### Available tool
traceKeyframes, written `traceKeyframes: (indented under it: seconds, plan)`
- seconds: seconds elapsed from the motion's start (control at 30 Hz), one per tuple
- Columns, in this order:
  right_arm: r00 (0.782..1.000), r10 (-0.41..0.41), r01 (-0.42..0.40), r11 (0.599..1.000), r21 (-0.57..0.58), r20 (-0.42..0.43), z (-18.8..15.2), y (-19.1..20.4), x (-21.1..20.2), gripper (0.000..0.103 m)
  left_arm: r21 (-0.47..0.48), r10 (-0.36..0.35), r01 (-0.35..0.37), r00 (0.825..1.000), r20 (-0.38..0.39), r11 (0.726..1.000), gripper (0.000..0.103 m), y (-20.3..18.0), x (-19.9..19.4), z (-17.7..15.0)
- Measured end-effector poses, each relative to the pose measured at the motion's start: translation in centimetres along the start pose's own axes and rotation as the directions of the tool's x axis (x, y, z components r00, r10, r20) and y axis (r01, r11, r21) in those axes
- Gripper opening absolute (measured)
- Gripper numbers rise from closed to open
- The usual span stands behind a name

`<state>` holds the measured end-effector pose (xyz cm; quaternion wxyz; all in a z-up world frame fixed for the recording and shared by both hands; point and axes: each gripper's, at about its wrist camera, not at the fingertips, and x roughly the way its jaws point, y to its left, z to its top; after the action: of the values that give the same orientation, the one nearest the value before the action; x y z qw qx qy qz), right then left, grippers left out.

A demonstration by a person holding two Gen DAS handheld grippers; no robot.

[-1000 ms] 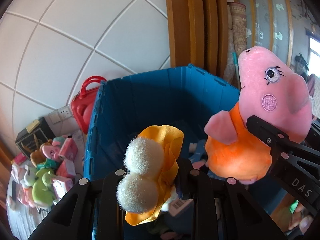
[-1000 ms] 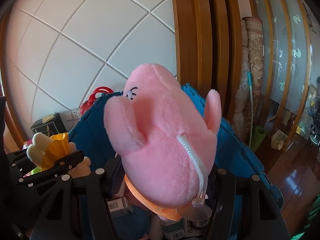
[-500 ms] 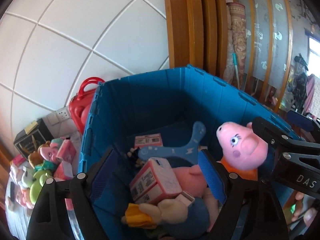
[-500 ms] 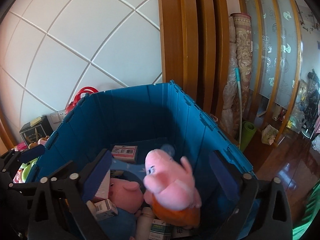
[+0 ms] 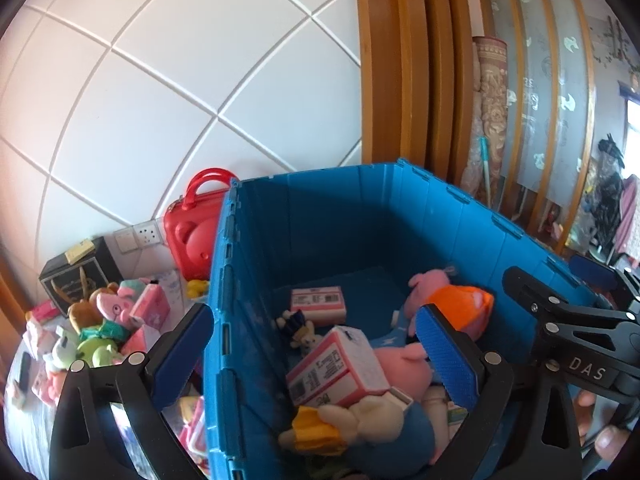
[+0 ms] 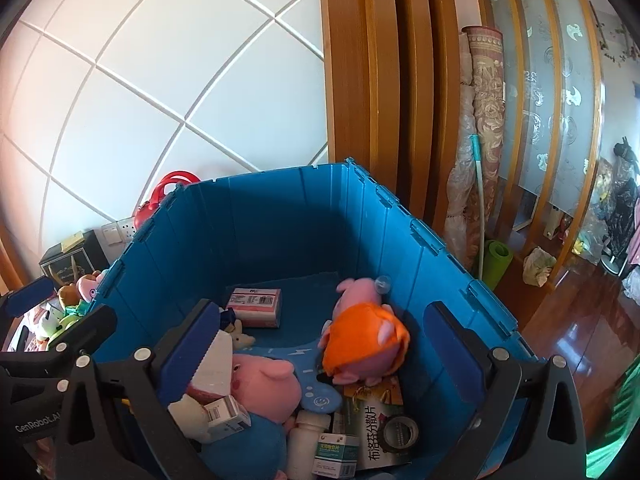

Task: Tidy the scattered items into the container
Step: 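Withdraw both tools from the crate back over the table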

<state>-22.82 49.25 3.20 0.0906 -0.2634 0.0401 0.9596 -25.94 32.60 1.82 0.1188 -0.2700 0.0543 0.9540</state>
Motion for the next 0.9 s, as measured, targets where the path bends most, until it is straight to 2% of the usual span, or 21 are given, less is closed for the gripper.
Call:
traceKeyframes:
  seconds: [0.17,0.37,0.63,0.77,0.9]
  plan:
    - [1.000,0.022,-0.021,1.000,-0.021,0.019,0.1,2.4,-1.2,0.103,-0.033,0.030,-0.029,0.999,0.012,0.999,0.102,2.9,-1.3,-0.3]
    - [0.995,0.076,-0.072,0.996,-0.058,0.064,0.4,7.3,-3.6,0.103,-0.078,0.077,-0.072,0.995,0.059,0.994,0.102,8.3,-4.4,-1.3]
    - [0.975,0.197,-0.181,0.973,-0.145,0.103,-0.7,18.6,-7.2,0.103,-0.147,0.171,-0.161,0.984,0.051,0.976,0.102,19.4,-8.8,-4.9]
    - [0.968,0.240,-0.226,0.960,-0.165,0.069,-2.5,24.7,-8.0,0.103,-0.174,0.212,-0.204,0.977,0.026,0.963,0.102,25.9,-11.2,-7.9]
    - [0.960,0.279,-0.269,0.944,-0.193,0.024,-4.6,30.6,-8.1,0.103,-0.196,0.271,-0.267,0.963,-0.006,0.944,0.102,31.9,-12.9,-11.0]
